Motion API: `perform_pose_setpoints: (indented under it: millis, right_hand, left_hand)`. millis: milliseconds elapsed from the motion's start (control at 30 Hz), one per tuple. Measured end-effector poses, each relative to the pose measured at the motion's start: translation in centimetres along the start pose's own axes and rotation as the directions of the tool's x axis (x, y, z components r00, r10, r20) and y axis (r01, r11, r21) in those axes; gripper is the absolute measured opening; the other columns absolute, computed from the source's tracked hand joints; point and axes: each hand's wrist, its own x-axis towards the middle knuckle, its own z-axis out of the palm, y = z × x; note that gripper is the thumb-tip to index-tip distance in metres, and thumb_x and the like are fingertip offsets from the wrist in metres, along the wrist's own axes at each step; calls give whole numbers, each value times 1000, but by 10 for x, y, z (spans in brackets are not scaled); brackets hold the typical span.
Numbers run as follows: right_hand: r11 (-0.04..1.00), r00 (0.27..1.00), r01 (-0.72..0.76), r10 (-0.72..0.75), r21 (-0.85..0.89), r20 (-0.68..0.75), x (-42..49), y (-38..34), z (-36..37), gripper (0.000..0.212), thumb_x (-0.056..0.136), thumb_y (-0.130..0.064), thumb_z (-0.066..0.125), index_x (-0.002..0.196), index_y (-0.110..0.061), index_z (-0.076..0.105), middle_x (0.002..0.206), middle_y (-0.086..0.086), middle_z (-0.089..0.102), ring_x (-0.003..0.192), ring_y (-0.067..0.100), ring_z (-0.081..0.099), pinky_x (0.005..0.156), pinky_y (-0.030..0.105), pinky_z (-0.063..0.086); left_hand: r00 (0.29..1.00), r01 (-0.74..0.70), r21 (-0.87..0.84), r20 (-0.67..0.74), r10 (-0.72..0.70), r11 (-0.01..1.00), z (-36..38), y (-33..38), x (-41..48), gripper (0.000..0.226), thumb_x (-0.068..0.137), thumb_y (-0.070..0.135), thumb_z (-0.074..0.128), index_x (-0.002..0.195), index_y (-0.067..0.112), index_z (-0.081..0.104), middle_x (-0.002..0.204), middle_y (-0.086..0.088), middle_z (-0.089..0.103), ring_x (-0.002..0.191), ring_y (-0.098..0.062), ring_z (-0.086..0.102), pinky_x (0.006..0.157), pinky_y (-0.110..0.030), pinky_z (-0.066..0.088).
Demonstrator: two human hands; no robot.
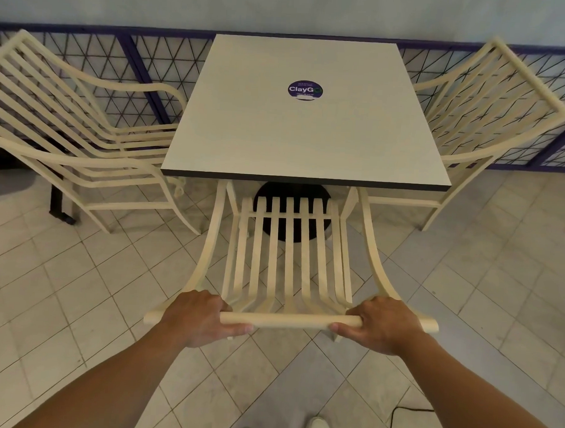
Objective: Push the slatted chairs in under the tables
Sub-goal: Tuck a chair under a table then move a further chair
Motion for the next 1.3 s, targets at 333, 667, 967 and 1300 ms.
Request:
perform_pose_setpoints:
  millis: [333,667,967,1300]
  right_hand:
    - [999,1000,28,-28,16,10,-2,2,-1,112,51,-107,3,115,-43,70,91,-15,68,83,5,63,77,26,54]
    - [999,999,26,-27,19,21,7,8,-4,107,51,-109,9,113,-46,69,89,-16,67,82,4,63,74,26,55]
    - [1000,1000,5,-5,6,24,22,16,-9,108,50,-109,11,116,-46,69,90,-12,69,82,6,63,75,31,57]
    - [1000,1000,0,0,12,13,26,16,-15,113,48,-107,6,117,-44,69,88,-13,70,79,4,64,73,28,57]
  left_hand:
    - [999,9,43,-40,-7,999,1,3,-3,117,43,109,3,107,42,73,86,14,70,78,-7,66,69,-27,48]
    - [999,15,31,-41,-14,999,-2,3,7,123,40,111,1,112,42,73,92,14,71,80,-8,65,73,-28,51]
    - [999,13,39,-40,-11,999,-8,1,23,114,43,112,4,102,44,74,82,15,69,76,-7,65,72,-30,54]
    - [999,-2,54,-46,4,999,-13,1,30,111,45,110,6,100,42,74,77,14,67,73,-7,64,68,-28,51]
